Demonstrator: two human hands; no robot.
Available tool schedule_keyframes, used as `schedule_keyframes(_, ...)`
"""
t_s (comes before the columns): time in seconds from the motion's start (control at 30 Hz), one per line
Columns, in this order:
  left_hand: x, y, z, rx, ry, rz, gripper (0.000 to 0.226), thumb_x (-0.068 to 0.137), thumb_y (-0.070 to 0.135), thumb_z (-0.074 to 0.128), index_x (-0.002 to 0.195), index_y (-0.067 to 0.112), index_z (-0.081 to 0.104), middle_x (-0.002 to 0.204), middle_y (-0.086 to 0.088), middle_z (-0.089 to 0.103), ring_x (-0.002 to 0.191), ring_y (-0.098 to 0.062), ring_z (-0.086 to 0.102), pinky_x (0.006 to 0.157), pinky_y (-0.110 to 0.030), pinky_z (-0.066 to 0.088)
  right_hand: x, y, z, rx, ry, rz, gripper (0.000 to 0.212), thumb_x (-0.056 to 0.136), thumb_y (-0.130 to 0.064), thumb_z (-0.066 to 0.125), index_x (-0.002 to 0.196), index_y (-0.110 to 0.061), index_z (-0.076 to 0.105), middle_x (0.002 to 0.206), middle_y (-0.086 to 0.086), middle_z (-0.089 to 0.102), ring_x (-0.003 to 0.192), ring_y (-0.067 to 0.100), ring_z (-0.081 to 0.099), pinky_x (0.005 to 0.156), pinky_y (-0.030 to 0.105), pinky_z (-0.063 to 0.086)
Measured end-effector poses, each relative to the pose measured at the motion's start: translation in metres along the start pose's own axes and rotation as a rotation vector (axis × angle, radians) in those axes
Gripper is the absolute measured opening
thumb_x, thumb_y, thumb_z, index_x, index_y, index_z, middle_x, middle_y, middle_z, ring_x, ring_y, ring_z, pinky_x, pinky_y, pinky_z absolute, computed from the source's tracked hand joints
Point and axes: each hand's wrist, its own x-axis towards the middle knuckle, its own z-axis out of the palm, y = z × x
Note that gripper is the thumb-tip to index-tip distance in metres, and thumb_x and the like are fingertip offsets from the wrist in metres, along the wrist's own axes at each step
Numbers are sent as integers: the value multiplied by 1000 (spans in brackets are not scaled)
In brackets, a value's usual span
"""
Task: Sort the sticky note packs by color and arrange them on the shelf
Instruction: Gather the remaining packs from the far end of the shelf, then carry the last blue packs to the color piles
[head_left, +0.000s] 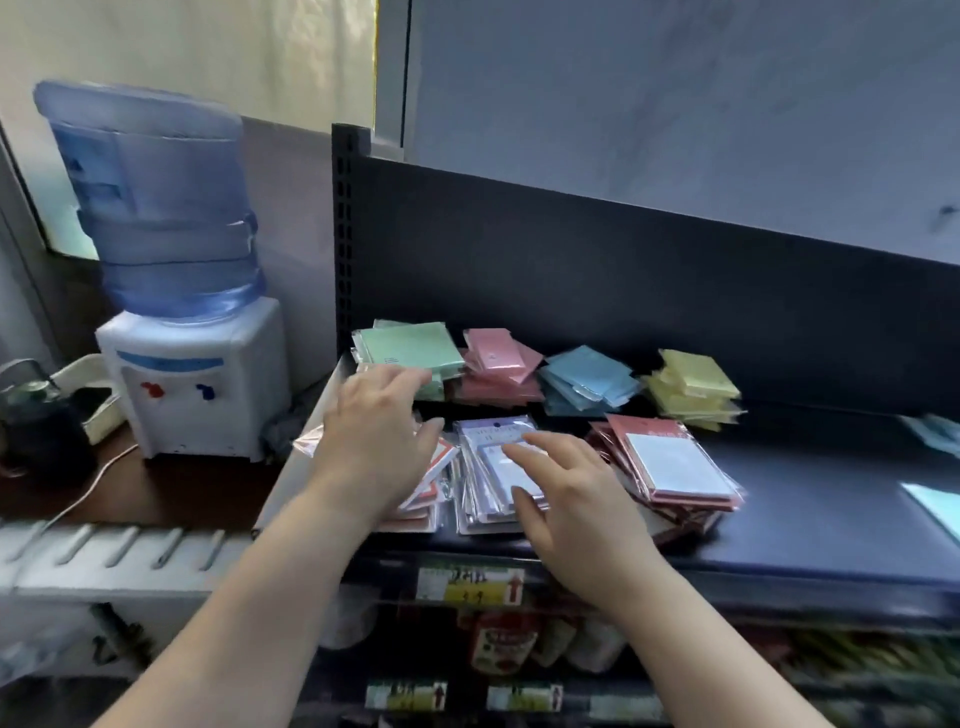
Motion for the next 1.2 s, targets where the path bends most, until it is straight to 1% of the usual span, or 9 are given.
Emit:
schedule_keyframes(0.1, -6, 37, 16, -46, -54, 184, 47, 85, 32, 64, 129, 18, 55, 126, -1, 55, 120, -23, 47, 104, -36, 35, -14, 22, -16, -86, 57, 80, 47, 75, -20, 74, 120, -12, 63, 120, 10, 62, 111, 31, 58, 96, 41, 44)
schedule_keyframes(0.2, -13, 75, 39, -64, -110, 315, 52, 86, 39, 61, 132, 18, 53, 128, -1, 54, 120, -22, 47, 104, -35, 36, -33, 49, -36, -150, 108, 184, 49, 76, -29, 67, 121, -13, 60, 123, 12, 59, 113, 33, 55, 97, 46, 46)
schedule_keyframes(0.43, -28, 177, 97, -99, -213, 478, 63, 85, 42, 63, 140, 21, 43, 135, 0, 48, 126, -21, 41, 108, -36, 33, -98, 125, -92, -248, 123, 419, 54, 77, -42, 59, 125, -17, 58, 129, 13, 54, 120, 34, 50, 98, 55, 43)
schedule_keyframes(0.63, -49, 284, 149, -75, -305, 573, 65, 88, 48, 55, 145, 25, 33, 139, 5, 40, 130, -16, 34, 109, -29, 27, -166, 199, -149, -239, 110, 561, 57, 80, -46, 55, 130, -19, 55, 135, 10, 50, 127, 31, 44, 104, 54, 38)
schedule_keyframes(0.73, -59, 335, 173, -78, -328, 587, 64, 89, 47, 55, 145, 25, 32, 140, 6, 39, 131, -15, 33, 109, -27, 25, -198, 237, -175, -237, 99, 591, 57, 82, -46, 55, 132, -19, 53, 135, 10, 49, 128, 31, 43, 107, 54, 34)
schedule_keyframes(0.87, -74, 389, 204, -97, -401, 554, 64, 90, 49, 53, 145, 27, 31, 141, 8, 39, 132, -15, 33, 109, -30, 29, -235, 280, -202, -239, 76, 628, 58, 81, -47, 51, 131, -18, 53, 133, 9, 50, 125, 29, 44, 107, 54, 33)
schedule_keyframes(0.97, -78, 417, 225, -77, -471, 519, 64, 91, 51, 50, 146, 28, 28, 143, 6, 38, 132, -16, 35, 107, -31, 32, -255, 307, -215, -222, 59, 648, 57, 82, -46, 52, 132, -19, 52, 135, 8, 48, 128, 29, 42, 109, 54, 31)
schedule_keyframes(1.1, -69, 446, 252, 27, -563, 448, 62, 94, 51, 43, 147, 25, 23, 147, 0, 36, 133, -22, 36, 105, -34, 33, -268, 340, -221, -199, 20, 662, 57, 87, -42, 57, 139, -21, 45, 142, 7, 42, 134, 27, 34, 113, 49, 20)
schedule_keyframes(1.2, -52, 459, 275, 131, -625, 406, 61, 97, 50, 37, 148, 21, 20, 142, -6, 43, 129, -27, 41, 101, -37, 37, -266, 363, -221, -195, 19, 671, 58, 86, -45, 52, 138, -22, 46, 142, 7, 42, 134, 27, 35, 113, 49, 21)
